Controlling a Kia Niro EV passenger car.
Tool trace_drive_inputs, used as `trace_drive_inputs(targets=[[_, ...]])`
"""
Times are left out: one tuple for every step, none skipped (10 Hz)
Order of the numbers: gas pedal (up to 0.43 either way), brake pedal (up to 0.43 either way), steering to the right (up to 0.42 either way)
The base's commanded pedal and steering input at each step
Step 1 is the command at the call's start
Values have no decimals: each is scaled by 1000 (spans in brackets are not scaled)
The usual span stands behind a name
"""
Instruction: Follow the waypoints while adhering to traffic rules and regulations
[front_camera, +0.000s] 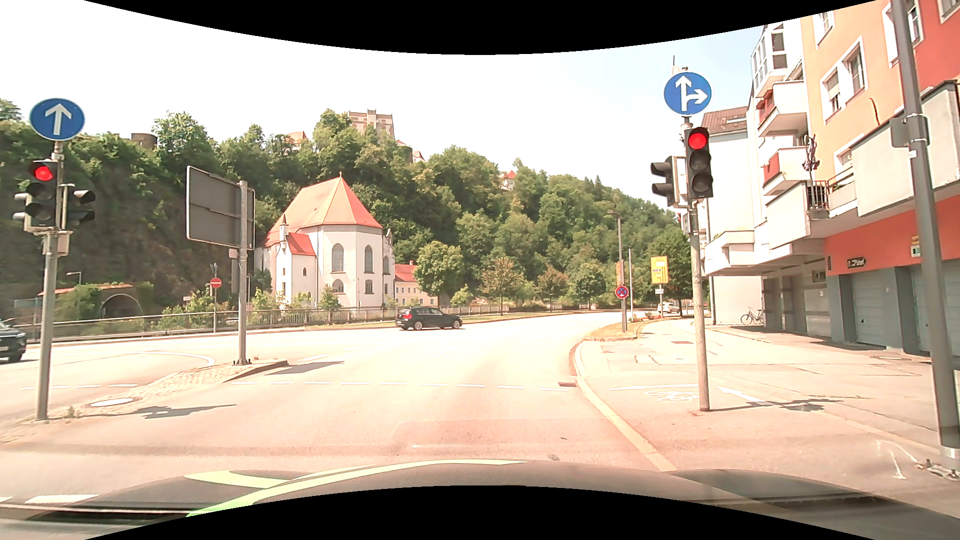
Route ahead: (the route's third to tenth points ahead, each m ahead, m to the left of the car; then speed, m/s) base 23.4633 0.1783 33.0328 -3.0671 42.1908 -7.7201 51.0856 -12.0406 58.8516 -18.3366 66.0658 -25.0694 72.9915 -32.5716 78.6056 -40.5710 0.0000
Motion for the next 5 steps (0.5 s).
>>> trace_drive_inputs(targets=[[0,335,40],[0,335,40],[0,335,40],[0,335,40],[0,335,40]])
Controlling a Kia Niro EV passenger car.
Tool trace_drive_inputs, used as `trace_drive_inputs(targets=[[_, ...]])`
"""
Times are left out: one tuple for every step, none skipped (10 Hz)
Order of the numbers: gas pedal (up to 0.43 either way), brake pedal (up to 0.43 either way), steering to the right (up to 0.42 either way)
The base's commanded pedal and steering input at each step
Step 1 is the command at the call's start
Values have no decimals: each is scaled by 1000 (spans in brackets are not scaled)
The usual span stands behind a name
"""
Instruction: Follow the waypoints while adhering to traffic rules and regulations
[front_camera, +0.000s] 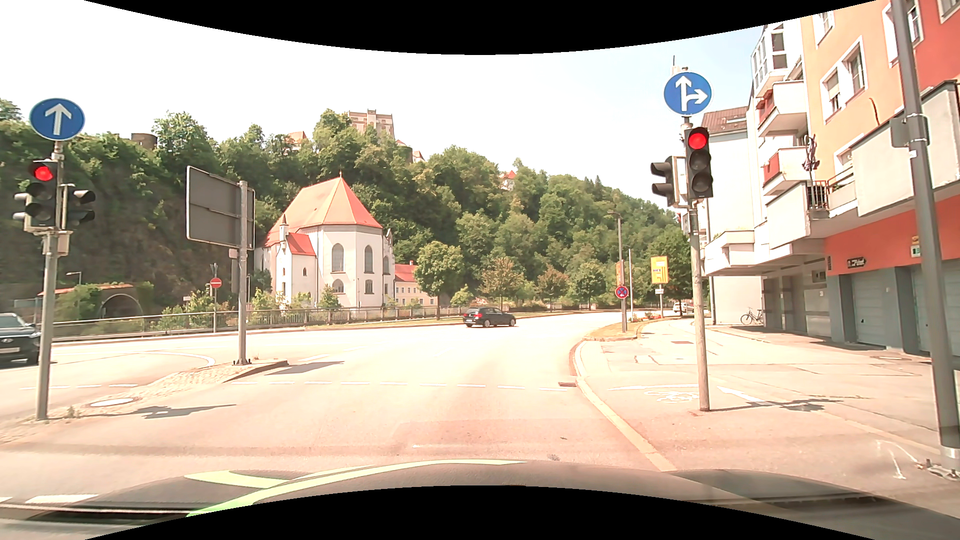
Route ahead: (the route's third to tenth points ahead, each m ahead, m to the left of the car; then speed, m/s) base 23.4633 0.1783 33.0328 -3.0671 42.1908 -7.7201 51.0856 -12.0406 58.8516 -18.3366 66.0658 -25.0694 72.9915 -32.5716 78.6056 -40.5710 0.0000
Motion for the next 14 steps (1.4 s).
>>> trace_drive_inputs(targets=[[0,335,40],[0,335,41],[0,335,40],[0,335,40],[0,335,41],[0,335,40],[0,335,40],[0,335,40],[0,335,40],[0,335,41],[0,341,40],[0,335,41],[0,335,40],[0,335,40]])
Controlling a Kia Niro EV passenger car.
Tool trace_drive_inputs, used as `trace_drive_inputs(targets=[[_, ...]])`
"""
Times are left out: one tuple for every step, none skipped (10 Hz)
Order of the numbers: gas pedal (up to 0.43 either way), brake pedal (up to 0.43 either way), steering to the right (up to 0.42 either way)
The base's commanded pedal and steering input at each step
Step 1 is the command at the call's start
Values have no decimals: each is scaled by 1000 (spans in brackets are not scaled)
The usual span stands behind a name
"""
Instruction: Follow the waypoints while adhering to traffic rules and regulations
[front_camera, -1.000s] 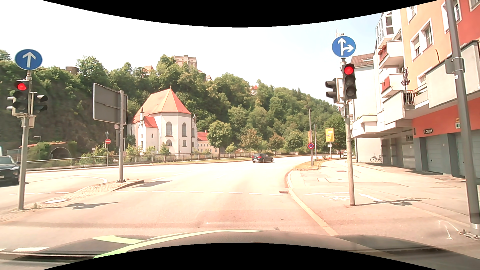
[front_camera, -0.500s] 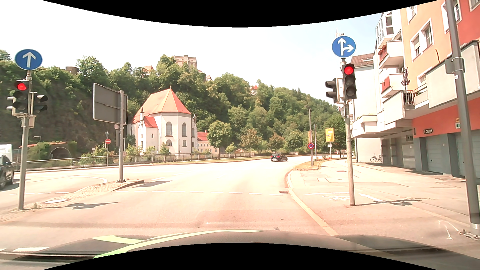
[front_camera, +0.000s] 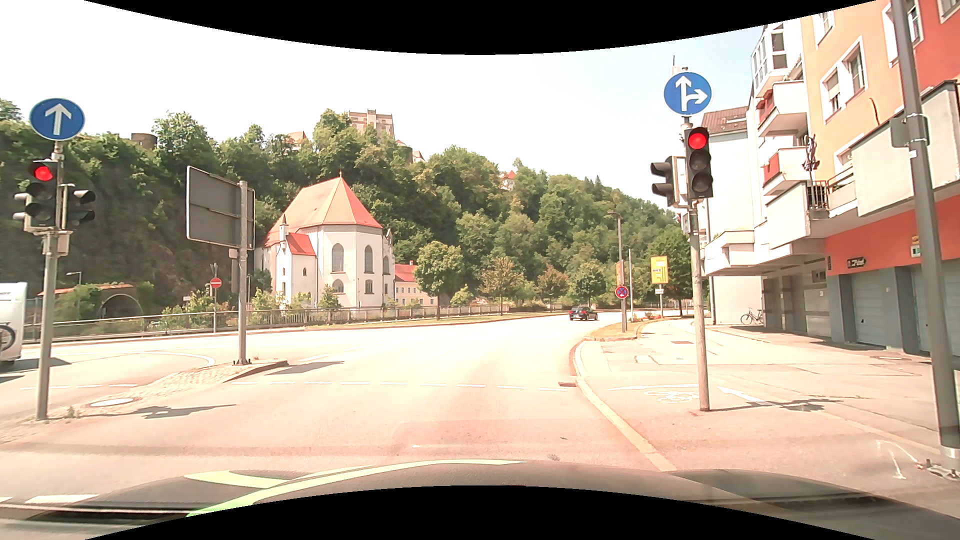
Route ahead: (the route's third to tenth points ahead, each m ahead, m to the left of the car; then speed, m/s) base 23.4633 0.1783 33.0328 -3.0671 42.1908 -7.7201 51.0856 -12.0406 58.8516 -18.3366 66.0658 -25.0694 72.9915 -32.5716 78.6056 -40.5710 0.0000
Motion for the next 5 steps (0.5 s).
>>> trace_drive_inputs(targets=[[0,335,40],[0,335,40],[0,335,40],[0,335,40],[0,335,40]])
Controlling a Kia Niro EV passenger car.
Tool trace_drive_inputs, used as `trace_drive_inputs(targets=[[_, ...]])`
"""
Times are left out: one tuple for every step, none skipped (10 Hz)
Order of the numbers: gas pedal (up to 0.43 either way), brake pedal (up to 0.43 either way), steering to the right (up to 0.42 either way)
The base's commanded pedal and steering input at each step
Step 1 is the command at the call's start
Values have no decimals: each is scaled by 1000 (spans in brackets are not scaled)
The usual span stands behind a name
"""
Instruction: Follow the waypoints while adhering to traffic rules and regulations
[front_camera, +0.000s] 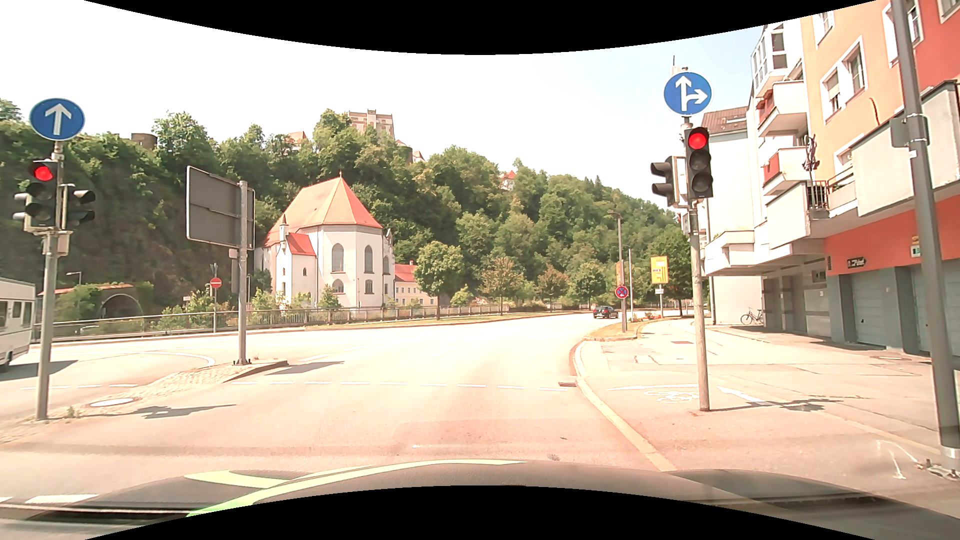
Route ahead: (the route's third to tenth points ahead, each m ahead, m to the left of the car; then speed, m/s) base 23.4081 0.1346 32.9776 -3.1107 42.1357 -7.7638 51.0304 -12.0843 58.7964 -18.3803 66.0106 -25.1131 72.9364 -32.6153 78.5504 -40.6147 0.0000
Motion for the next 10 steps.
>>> trace_drive_inputs(targets=[[0,335,40],[0,341,40],[0,341,40],[0,341,40],[0,335,40],[0,335,40],[0,335,40],[0,335,40],[0,335,40],[0,335,40]])
